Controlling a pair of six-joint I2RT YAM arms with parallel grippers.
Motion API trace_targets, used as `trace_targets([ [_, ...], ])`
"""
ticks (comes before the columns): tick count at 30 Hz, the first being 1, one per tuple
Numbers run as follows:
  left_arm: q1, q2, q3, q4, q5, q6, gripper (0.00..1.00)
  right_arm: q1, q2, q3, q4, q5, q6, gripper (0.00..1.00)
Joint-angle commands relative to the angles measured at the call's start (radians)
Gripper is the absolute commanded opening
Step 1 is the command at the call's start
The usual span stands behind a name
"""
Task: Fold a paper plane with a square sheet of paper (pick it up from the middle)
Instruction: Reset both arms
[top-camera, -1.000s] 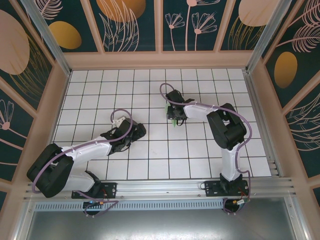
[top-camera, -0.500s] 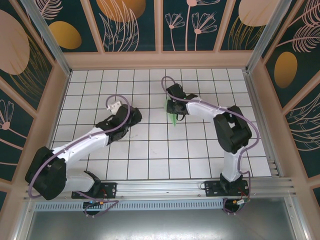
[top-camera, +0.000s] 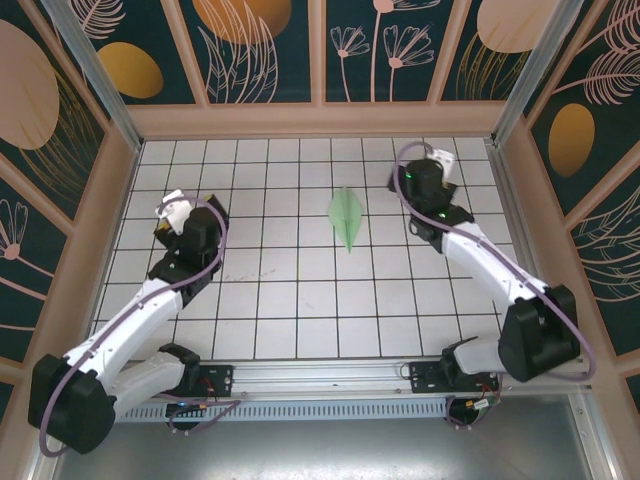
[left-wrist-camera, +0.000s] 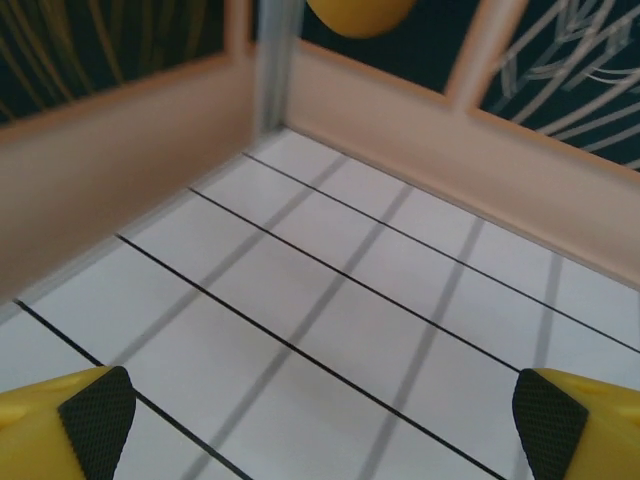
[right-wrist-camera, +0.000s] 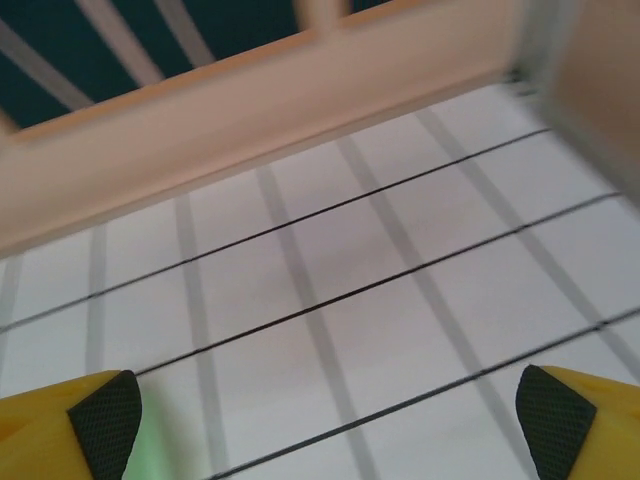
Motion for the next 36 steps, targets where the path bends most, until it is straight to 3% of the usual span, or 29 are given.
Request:
trace_targets([
  [1, 0.023, -0.039, -0.158, 0.248, -0.130, 0.156, 0.98, -0.108, -0.064, -0.163, 0.194, 0.087, -0.026, 0.99],
  [4, 0.058, -0.046, -0.260, 0.370, -0.137, 0.170, 0.98, -0.165, -0.108, -0.338, 0.390, 0.127, -0.086, 0.99],
  [9, 0.103, -0.015, -0.323, 0.532, -0.071, 0.303, 0.99, -0.235, -0.081, -0.507, 0.599, 0.131, -0.134, 0.99],
  [12, 0.167, 0.031, -0.365, 0.628, 0.053, 0.327, 0.99, -0.243, -0.041, -0.583, 0.768, 0.098, -0.218, 0.99],
  [18, 0.251, 0.157, -0.424, 0.842, 0.271, 0.410, 0.99, -0.249, 0.053, -0.655, 1.024, -0.088, -0.342, 0.99],
  [28, 0.378, 0.313, -0.428, 1.155, 0.627, 0.480, 0.99, -0.303, 0.138, -0.721, 1.271, -0.327, -0.372, 0.99],
  [36, 0.396, 0.476, -0.387, 1.260, 0.680, 0.499, 0.99, -0.345, 0.209, -0.713, 1.312, -0.419, -0.355, 0.99],
])
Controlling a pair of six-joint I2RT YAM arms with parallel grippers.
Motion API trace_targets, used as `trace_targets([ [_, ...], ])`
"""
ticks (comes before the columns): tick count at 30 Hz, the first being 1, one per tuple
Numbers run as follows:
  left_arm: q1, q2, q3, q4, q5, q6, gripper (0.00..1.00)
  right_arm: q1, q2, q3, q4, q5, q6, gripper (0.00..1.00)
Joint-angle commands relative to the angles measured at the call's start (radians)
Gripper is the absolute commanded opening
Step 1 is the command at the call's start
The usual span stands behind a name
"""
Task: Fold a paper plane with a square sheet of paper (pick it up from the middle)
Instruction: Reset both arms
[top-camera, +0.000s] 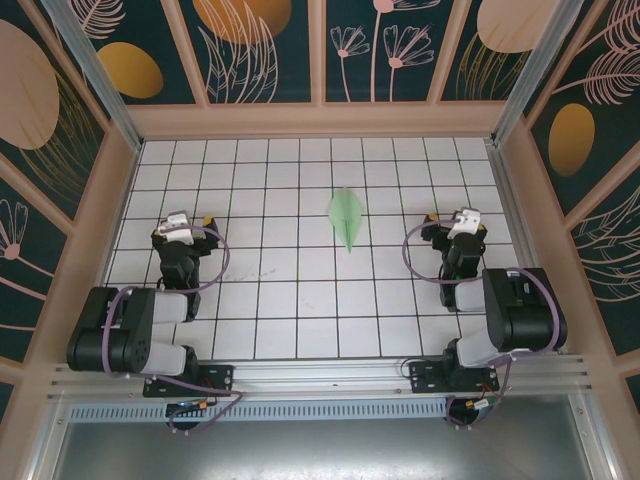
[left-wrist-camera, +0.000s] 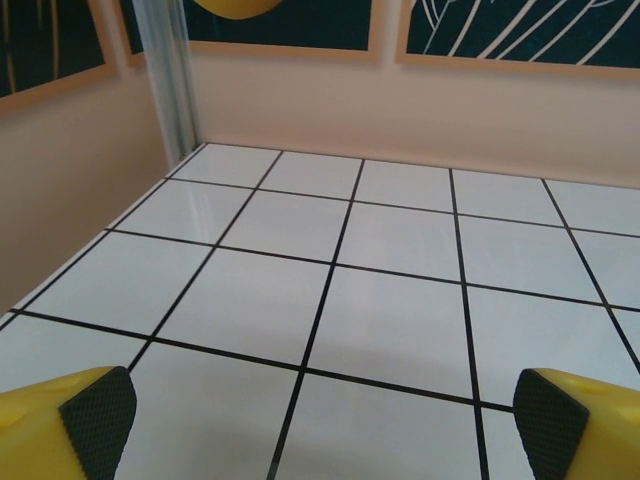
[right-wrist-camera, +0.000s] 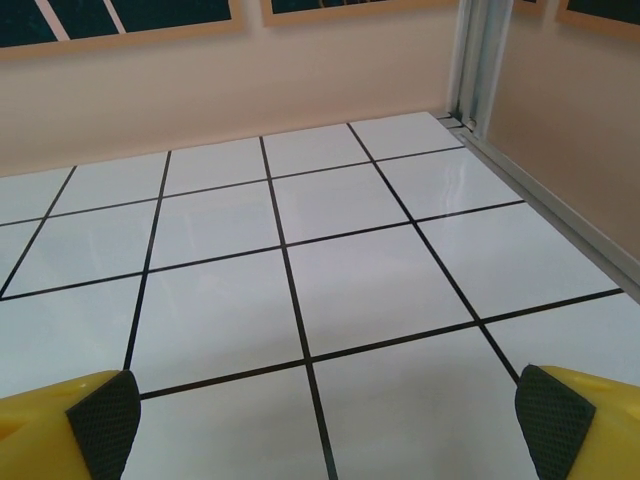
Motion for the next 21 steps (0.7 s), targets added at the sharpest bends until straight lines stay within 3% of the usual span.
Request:
trace_targets([
  [1, 0.012, 0.057, 0.026, 0.108, 0.049, 0.017, 0.99, -0.017, 0.044, -0.018, 0.135, -0.074, 0.007, 0.99],
  [21, 0.013, 0.091, 0.027, 0.136, 0.029, 0.014, 0.99, -0.030, 0.043, -0.008, 0.111, -0.097, 0.018, 0.99],
])
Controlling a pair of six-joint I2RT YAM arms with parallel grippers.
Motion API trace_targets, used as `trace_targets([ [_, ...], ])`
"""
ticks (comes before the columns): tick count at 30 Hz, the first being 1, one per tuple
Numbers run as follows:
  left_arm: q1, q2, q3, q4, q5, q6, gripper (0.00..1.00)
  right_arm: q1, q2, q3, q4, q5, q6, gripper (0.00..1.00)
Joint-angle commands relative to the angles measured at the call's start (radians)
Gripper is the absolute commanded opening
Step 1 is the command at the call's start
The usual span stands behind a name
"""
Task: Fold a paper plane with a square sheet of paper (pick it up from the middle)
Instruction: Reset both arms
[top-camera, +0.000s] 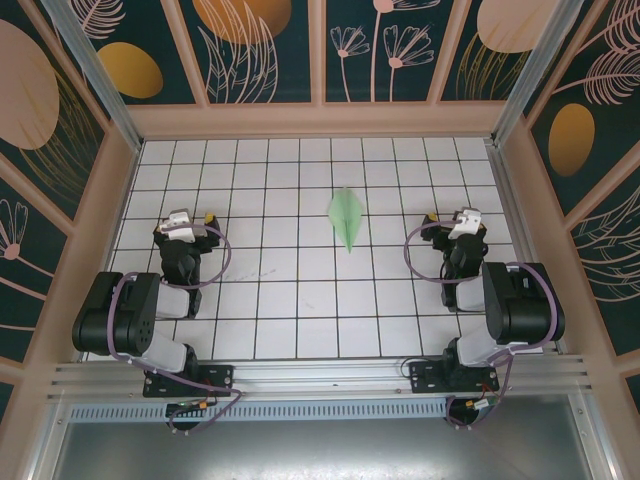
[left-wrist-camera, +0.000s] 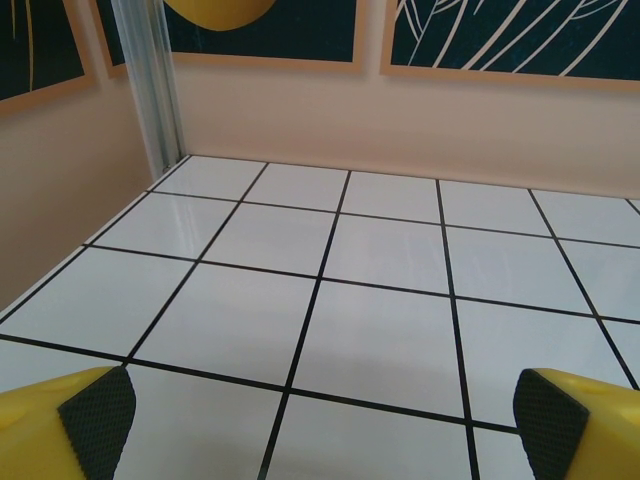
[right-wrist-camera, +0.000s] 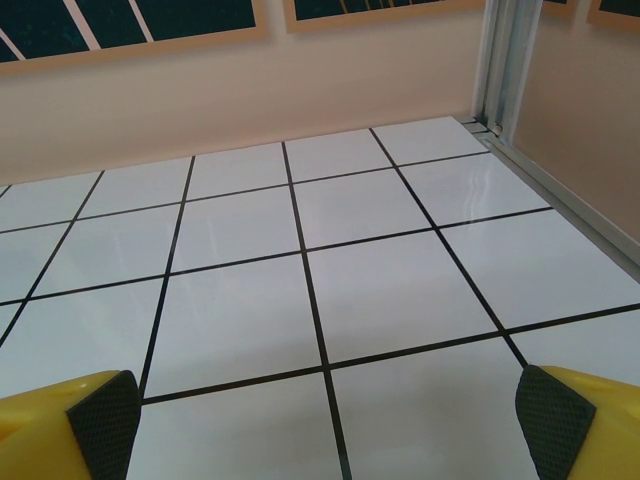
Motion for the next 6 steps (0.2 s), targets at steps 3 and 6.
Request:
trace_targets([
  [3, 0.008, 0.012, 0.023, 0.025, 0.010, 0.008, 0.99, -0.008, 0.008, -0.004, 0.055, -0.026, 0.014, 0.99],
  [6, 0.008, 0.009, 0.015, 0.036, 0.011, 0.009, 0.99, -0.008, 0.008, -0.005, 0.059, -0.027, 0.013, 0.99],
])
